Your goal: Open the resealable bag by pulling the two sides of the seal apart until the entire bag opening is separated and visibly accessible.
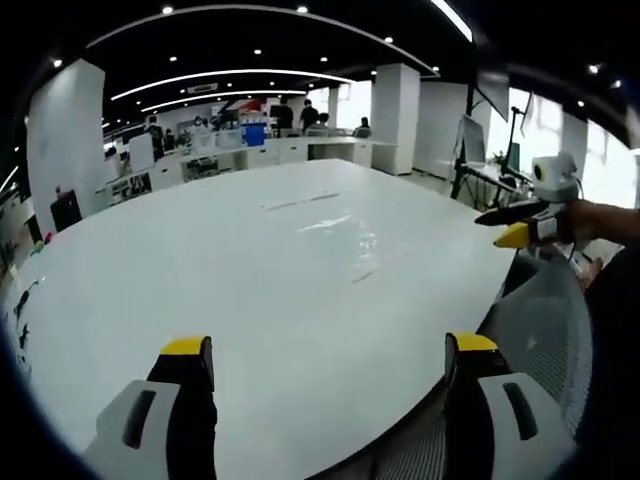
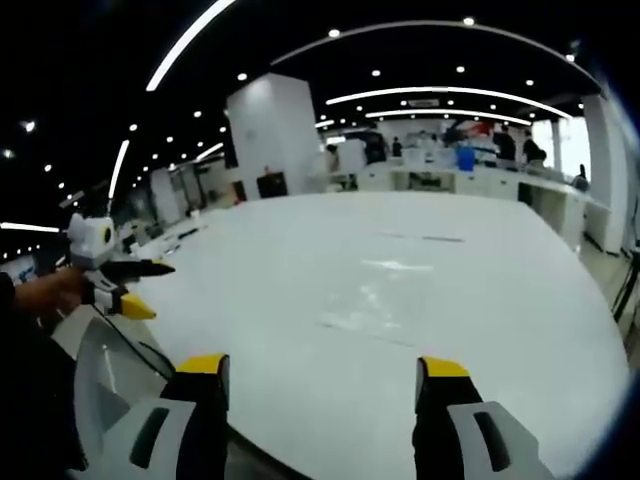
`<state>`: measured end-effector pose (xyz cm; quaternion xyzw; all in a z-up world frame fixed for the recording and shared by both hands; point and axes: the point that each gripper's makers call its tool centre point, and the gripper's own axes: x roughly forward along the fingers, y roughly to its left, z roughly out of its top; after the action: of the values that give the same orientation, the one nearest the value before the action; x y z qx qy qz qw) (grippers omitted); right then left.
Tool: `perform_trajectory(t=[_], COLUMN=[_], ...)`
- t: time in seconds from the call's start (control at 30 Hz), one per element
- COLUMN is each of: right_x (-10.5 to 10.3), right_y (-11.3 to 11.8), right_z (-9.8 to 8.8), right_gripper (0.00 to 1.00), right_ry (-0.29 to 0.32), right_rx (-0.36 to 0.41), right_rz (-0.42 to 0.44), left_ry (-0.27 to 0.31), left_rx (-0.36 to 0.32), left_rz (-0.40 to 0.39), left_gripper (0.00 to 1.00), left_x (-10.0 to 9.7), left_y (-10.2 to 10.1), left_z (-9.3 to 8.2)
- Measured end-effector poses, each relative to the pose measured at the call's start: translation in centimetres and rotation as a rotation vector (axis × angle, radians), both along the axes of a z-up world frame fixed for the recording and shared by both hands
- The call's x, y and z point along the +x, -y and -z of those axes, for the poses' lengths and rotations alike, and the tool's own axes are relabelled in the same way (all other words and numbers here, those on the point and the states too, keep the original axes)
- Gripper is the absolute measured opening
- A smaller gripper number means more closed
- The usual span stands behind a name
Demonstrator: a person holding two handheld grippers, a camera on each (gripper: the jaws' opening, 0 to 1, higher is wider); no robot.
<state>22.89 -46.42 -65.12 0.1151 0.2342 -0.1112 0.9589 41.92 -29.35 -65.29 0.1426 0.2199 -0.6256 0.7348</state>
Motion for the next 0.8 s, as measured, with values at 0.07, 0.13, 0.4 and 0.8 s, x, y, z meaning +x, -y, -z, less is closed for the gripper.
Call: perform_trajectory(t=[0.07, 0.13, 0.4, 0.8], right_x=[0.12, 0.27, 0.61, 0.78], right_y=[-0.02, 0.01, -0.15, -0.05], right_z=[0.04, 0.07, 0.22, 0.75], right_gripper=[0.74, 0.74, 0.74, 0.73], right_ry=[0.0, 0.001, -0.005, -0.021], right_rx=[0.0, 0.003, 0.002, 0.005], right_rz=[-0.002, -0.003, -0.018, -0.036], left_ry=[-0.002, -0.005, -0.005, -0.007], left_rx=[0.0, -0.003, -0.004, 0.004], left_rz=[0.001, 0.004, 0.009, 0.016], left_gripper=[0.94, 0.94, 0.94, 0.94], left_x=[-0.02, -0.21, -0.3, -0.38], left_y=[0.09, 0.26, 0.46, 0.54], left_z=[0.08, -0.05, -0.07, 0.11])
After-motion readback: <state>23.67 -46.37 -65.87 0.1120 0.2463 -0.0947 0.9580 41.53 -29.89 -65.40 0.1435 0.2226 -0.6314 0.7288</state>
